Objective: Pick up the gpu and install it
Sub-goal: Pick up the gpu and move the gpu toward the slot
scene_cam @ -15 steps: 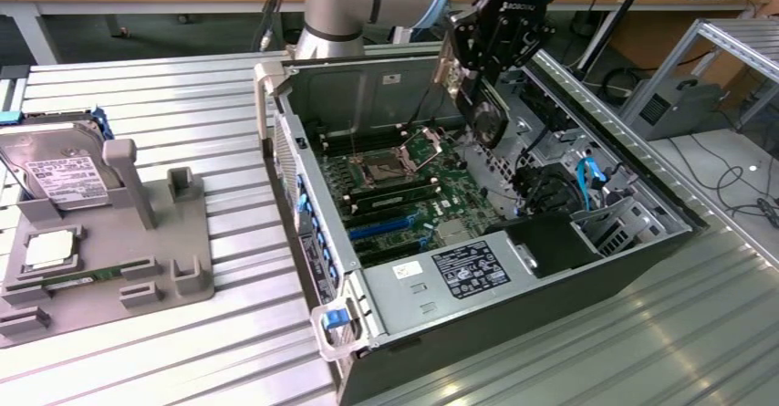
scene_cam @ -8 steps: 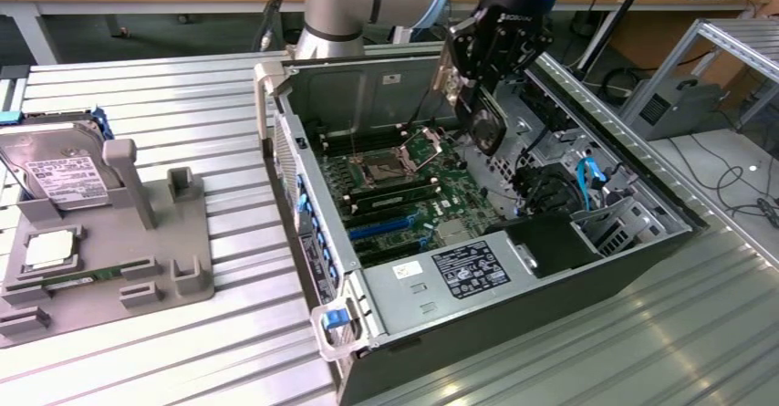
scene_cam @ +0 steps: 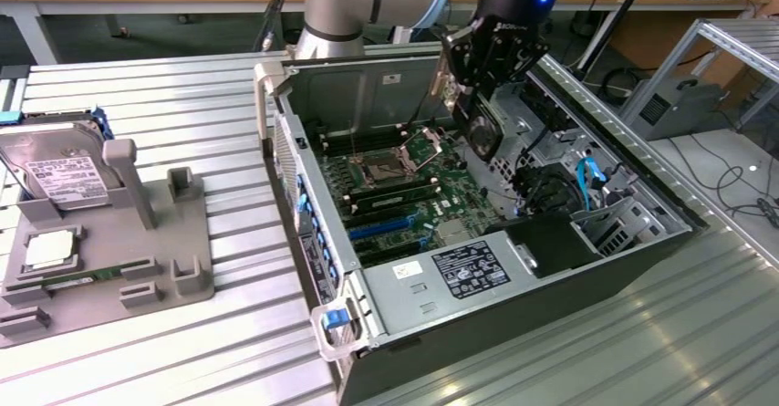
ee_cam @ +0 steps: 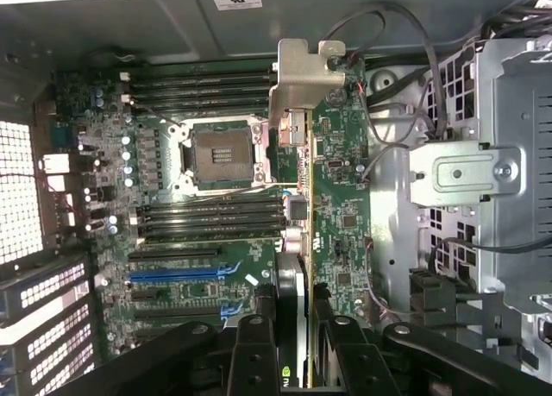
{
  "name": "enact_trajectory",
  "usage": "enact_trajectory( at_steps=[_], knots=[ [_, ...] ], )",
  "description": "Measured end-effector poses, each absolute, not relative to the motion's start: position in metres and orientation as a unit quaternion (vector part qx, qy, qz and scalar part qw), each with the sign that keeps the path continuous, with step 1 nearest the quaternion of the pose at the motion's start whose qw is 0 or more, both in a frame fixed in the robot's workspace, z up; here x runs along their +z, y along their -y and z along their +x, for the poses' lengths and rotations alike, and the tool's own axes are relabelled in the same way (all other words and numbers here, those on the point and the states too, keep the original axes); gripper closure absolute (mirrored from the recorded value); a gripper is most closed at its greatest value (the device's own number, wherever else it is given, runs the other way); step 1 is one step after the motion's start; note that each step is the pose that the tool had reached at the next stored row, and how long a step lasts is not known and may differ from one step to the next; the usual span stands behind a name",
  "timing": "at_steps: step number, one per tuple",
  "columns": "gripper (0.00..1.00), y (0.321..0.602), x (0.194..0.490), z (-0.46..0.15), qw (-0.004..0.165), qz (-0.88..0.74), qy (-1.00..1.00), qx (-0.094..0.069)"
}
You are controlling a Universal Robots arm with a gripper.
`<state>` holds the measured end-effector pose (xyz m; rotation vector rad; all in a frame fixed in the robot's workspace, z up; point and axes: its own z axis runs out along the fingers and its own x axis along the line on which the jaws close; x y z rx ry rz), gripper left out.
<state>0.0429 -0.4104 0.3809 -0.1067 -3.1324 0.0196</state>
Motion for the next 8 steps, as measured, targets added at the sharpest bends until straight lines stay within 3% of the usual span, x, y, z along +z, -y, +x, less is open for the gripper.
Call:
enact_trajectory(
  at_steps=[8],
  knots=[
    [0.73,0.4104,0.3804,0.0429,0.004,-0.034,0.999,0.006]
  ],
)
